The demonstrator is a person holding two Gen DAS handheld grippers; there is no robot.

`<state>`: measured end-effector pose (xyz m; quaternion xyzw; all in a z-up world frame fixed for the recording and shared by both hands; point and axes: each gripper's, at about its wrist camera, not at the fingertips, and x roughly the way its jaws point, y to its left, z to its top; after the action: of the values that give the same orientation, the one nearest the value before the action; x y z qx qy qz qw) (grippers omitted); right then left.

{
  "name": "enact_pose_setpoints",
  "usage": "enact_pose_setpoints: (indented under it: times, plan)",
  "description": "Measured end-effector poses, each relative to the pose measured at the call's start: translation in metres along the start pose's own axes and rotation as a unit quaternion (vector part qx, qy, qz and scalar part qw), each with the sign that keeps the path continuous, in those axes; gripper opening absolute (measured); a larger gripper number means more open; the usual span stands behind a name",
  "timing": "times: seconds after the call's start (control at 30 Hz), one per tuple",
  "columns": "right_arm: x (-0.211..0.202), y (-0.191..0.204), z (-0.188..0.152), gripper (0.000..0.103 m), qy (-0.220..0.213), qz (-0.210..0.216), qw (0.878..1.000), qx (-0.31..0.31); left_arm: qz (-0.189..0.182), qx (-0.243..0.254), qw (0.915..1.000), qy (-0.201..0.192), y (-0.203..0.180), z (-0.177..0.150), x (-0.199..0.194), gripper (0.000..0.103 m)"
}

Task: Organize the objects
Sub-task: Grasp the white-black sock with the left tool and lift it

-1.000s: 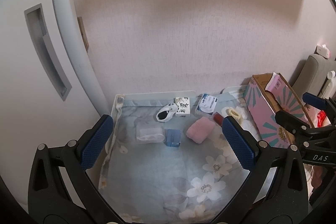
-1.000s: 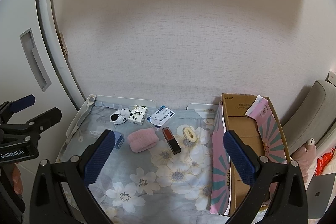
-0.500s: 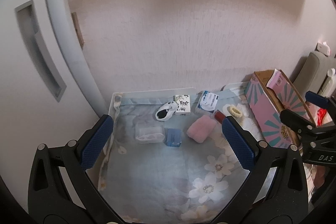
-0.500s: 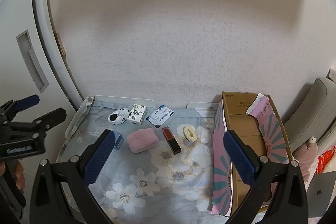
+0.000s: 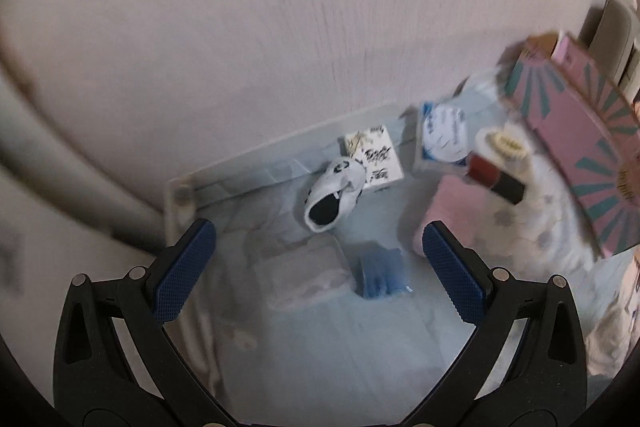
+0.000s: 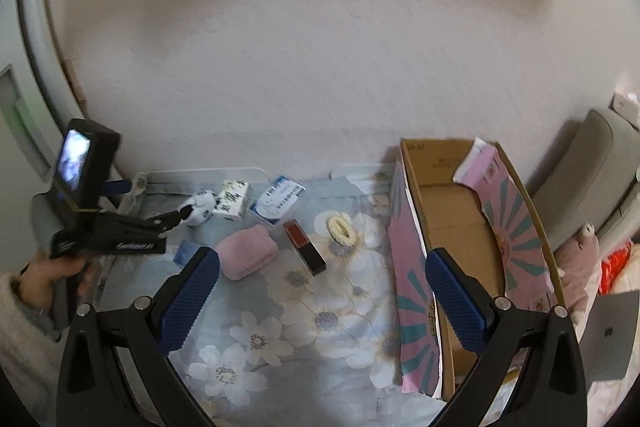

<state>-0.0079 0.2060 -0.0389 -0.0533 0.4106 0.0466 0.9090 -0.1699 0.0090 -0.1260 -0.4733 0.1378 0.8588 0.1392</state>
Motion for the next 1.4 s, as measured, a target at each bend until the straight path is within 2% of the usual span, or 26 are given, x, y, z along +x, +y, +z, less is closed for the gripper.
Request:
enact_pose_setpoints:
  times: [0.23, 0.4, 0.6, 0.8, 0.9, 1.1, 1.2, 1.23, 1.4]
  plan:
    - [0.031, -0.004, -0.017, 0.103, 0.042, -0.022, 0.999, 0.024, -0.022, 0.036, 0.9979, 0.048, -0.003, 0.009, 0.078, 0.091]
    - [0.043, -0.002, -0.024, 0.103, 0.057, -0.024, 0.998, 0.026, -0.053, 0.025, 0.9953, 0.077, 0.003, 0.009, 0.112, 0.07]
    - [0.046, -0.001, -0.025, 0.103, 0.063, -0.021, 0.997, 0.029, -0.084, 0.015, 0.993, 0.082, 0.002, 0.005, 0.121, 0.042]
    - [0.044, 0.0, -0.023, 0.103, 0.055, -0.006, 0.998, 0.005, -0.083, 0.011, 0.9937, 0.074, 0.0, 0.001, 0.116, 0.038]
    - [0.039, -0.001, -0.021, 0.103, 0.049, 0.006, 0.999, -0.009, -0.082, -0.006, 0.9949, 0.06, 0.003, 0.001, 0.103, 0.038]
    - [0.022, 0.001, -0.013, 0.103, 0.034, 0.024, 0.999, -0.023, -0.069, -0.042, 0.9967, -0.004, 0.004, 0.0, 0.036, 0.038]
    - [0.013, 0.002, -0.009, 0.102, 0.024, 0.031, 0.998, -0.039, -0.062, -0.068, 0.9947, -0.045, 0.006, 0.001, -0.019, 0.038]
    - [0.011, 0.002, -0.007, 0.103, 0.021, 0.034, 0.998, -0.045, -0.06, -0.074, 0.994, -0.054, 0.019, 0.012, -0.044, 0.038]
    - [-0.001, 0.0, -0.001, 0.102, 0.004, 0.052, 0.996, -0.072, -0.039, -0.097, 0.9889, -0.106, 0.016, -0.002, -0.128, 0.038]
